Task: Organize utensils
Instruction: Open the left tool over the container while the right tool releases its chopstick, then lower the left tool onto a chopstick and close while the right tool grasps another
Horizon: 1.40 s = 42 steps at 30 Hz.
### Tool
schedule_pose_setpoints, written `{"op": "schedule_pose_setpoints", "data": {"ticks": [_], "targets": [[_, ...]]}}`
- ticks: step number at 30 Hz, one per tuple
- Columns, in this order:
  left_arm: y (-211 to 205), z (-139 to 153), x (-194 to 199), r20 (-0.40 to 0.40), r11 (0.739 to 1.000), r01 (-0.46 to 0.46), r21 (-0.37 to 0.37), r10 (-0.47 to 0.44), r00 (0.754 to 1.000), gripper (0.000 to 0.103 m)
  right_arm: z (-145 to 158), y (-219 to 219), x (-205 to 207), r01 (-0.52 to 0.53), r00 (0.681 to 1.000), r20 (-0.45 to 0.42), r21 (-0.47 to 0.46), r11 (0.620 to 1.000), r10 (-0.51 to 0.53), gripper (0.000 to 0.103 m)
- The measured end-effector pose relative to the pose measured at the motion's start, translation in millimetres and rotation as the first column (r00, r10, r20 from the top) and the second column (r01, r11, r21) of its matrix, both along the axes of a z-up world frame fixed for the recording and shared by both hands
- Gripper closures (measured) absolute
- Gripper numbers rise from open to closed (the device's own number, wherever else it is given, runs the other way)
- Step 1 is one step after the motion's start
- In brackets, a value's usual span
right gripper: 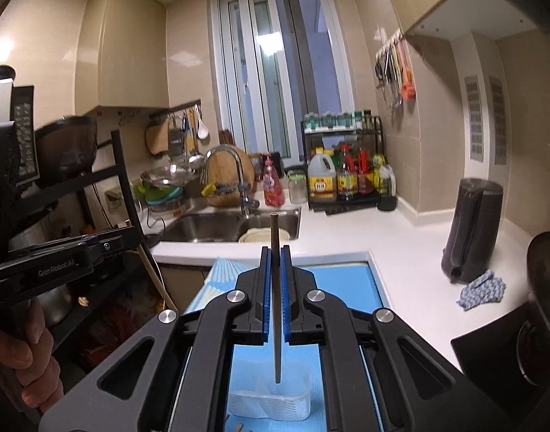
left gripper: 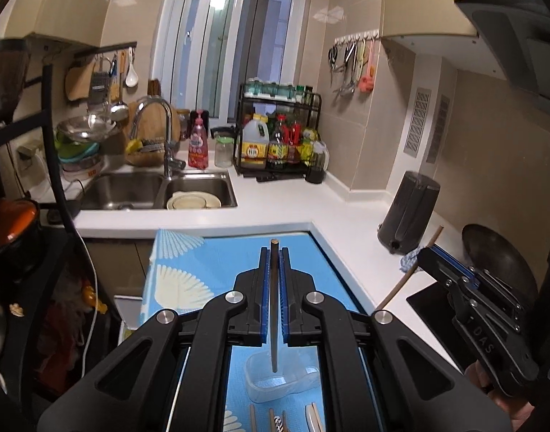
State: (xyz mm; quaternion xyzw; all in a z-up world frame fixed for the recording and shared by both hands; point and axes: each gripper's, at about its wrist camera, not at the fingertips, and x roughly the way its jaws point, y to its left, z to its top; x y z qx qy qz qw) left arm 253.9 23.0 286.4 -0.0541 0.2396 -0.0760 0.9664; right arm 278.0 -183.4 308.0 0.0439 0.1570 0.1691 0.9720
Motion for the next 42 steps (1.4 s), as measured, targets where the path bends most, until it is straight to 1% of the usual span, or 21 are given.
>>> {"op": "schedule_pose_setpoints", "data": {"ticks": [5,8,12,14,15,16,17,18,21,24,26,29,33,36,37,38,39,40,42], "targets": [[-3.9,-46.3,20.6,-0.070,0.999,0.030,-0.017,-0.031,0.997,0.098,-40.8,-2.3,19.9,-0.003,0.998,-0.061,0.002,1.000,0.003,0.098],[-7.1,-63.5,26.5,-0.101,0.999,0.044,-0.017,-0.045,0.994,0.098,-61.3,-0.1,26.0,-0.006,0.995,-0.101,-0.021,1.000,0.004,0.098],[-11.3,-75.9,26.7,-0.120,0.998,0.059,0.004,-0.058,0.991,0.098,-80.0,1.0,28.3,-0.014,0.991,-0.132,-0.026,1.000,0.010,0.098],[-11.3,-75.8,24.9,-0.122,0.998,0.058,0.009,-0.057,0.991,0.097,-86.6,0.0,27.9,-0.013,0.988,-0.152,-0.023,1.000,0.009,0.094],[-10.6,-73.4,22.3,-0.116,0.998,0.055,0.010,-0.053,0.992,0.095,-88.3,-0.8,27.1,-0.010,0.987,-0.161,-0.021,1.000,0.007,0.093],[-9.8,-70.4,20.7,-0.109,0.999,0.053,0.012,-0.051,0.993,0.085,-88.6,-1.4,25.0,-0.008,0.986,-0.166,-0.023,1.000,0.004,0.090],[-7.7,-64.2,14.5,-0.087,0.999,0.049,0.010,-0.048,0.995,0.073,-87.7,-2.7,22.7,-0.007,0.986,-0.165,-0.024,1.000,0.003,0.089],[-6.7,-60.1,10.9,-0.070,0.999,0.042,0.012,-0.041,0.997,0.070,-86.0,-4.3,19.3,-0.005,0.987,-0.161,-0.029,1.000,0.000,0.089],[-5.0,-44.4,-7.8,-0.021,0.999,0.027,0.019,-0.026,0.999,0.069,-78.3,-8.7,4.5,0.006,0.989,-0.145,-0.047,0.999,-0.013,0.083],[-5.6,-35.2,-29.3,0.024,1.000,0.014,0.024,-0.015,1.000,0.069,-70.5,-14.2,-13.9,0.018,0.991,-0.129,-0.052,0.998,-0.024,0.082],[-7.0,-32.8,-47.2,0.054,0.999,0.008,0.037,-0.010,0.998,0.069,-65.2,-17.7,-31.3,0.023,0.994,-0.106,-0.063,0.998,-0.030,0.082],[-5.0,-36.6,-74.7,0.075,1.000,0.010,0.023,-0.011,0.997,0.069,-61.0,-24.1,-59.8,0.022,0.996,-0.083,-0.056,0.998,-0.027,0.079],[0.1,-55.5,-109.1,0.082,1.000,0.006,0.003,-0.006,0.997,0.069,-68.7,-27.5,-100.2,0.012,0.998,-0.064,-0.058,0.998,-0.016,0.079],[1.1,-79.7,-130.7,0.067,1.000,-0.005,0.005,0.004,0.998,0.070,-86.3,-28.7,-127.2,-0.001,0.997,-0.072,-0.051,0.999,-0.003,0.079],[-0.2,-89.9,-138.3,0.063,1.000,-0.005,0.015,0.004,0.998,0.072,-94.6,-29.0,-136.8,-0.007,0.997,-0.076,-0.048,0.999,0.003,0.079],[-1.5,-98.4,-144.8,0.060,1.000,-0.001,0.024,0.000,0.998,0.077,-102.3,-29.1,-143.6,-0.006,0.997,-0.076,-0.049,0.999,0.002,0.080],[-2.7,-107.5,-150.9,0.054,1.000,0.004,0.028,-0.006,0.999,0.079,-110.5,-29.8,-150.0,-0.002,0.997,-0.083,-0.046,0.999,-0.001,0.084],[-3.3,-116.7,-156.5,0.048,1.000,0.011,0.027,-0.012,0.999,0.081,-120.2,-31.1,-155.4,-0.003,0.995,-0.100,-0.032,0.999,0.000,0.089],[-4.8,-139.8,-170.1,0.043,0.999,0.021,0.025,-0.022,0.999,0.086,-144.5,-33.0,-165.5,-0.015,0.989,-0.144,0.002,1.000,0.016,0.095]]}}
